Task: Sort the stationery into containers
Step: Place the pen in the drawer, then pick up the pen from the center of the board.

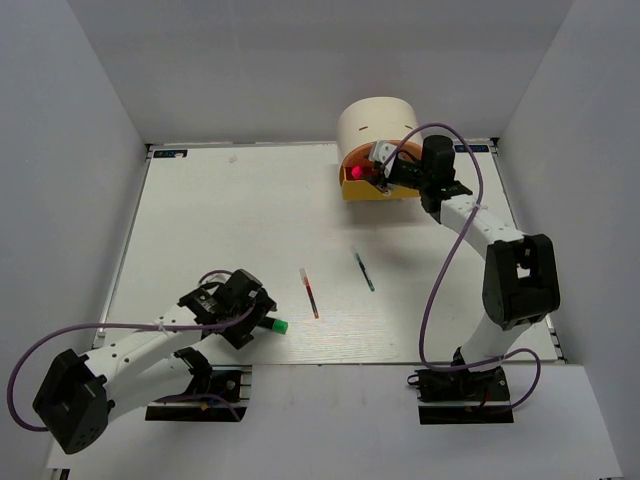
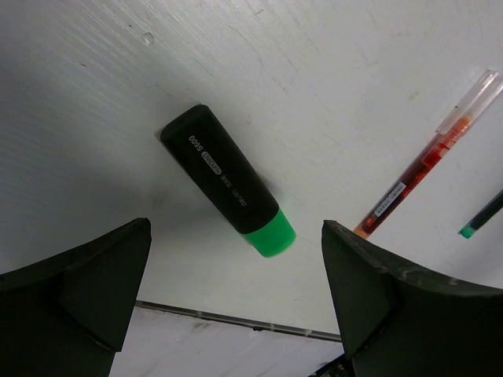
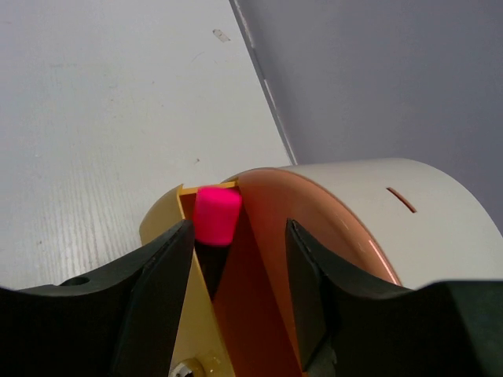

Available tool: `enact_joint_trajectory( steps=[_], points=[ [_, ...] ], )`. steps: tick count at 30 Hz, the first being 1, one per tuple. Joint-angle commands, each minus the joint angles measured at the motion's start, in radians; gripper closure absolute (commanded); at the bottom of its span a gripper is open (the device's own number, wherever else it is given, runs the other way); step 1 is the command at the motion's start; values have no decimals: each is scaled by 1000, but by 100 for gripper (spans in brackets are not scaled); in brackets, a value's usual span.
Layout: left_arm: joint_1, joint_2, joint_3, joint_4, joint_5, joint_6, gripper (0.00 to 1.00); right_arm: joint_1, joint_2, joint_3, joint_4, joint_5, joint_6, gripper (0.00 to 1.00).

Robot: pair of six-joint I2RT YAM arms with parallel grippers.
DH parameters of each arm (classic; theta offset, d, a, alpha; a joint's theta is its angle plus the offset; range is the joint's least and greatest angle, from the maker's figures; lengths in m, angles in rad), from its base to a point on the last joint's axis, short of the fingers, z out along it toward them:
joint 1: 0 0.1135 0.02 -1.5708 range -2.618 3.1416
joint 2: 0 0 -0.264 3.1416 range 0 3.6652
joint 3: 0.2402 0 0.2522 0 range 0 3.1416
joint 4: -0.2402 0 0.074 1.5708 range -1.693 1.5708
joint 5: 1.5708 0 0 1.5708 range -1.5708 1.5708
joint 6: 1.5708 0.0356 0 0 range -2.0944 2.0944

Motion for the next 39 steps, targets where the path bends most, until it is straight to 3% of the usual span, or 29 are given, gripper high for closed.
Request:
enact_joint_trajectory(
  steps=[1,7,9,11,12,13,15,17,22,27,32,35,36,38,39],
  points=[
    [4,20,-2,-8,10,-26,1,-7,-96,-30,59,-19,7,44],
    [4,92,7,22,55,-46,1,-10,-148,-34,52,-25,65,42],
    [4,121,7,41,67,-72,1,-11,-192,-35,64,-16,137,46],
    [4,143,16,41,79,-87,1,-13,-214,-37,49,16,201,56],
    [4,164,25,41,79,-98,4,-11,-256,-38,24,33,270,76],
    [4,175,37,41,79,-117,5,-14,-269,-40,9,39,301,84],
    [4,196,62,15,79,-140,15,-11,-321,-55,-111,30,355,94],
    [4,238,97,-13,70,-167,18,-13,-356,-119,-195,-19,366,94],
    [14,356,185,-125,49,-192,20,-13,-568,-326,-198,-15,398,94],
    [14,437,217,-134,67,-204,25,-13,-741,-477,-278,16,421,88],
    [14,480,251,-122,67,-204,58,-14,-878,-596,-303,38,449,85],
    [4,480,287,-122,49,-189,67,-16,-936,-650,-310,82,462,85],
    [-8,480,304,-108,15,-140,70,-13,-970,-667,-309,90,465,80],
    [-8,471,368,-52,-6,-59,74,-11,-984,-698,-347,129,468,59],
    [-8,471,389,-15,-25,-1,79,-13,-1007,-704,-347,142,490,28]
  ],
)
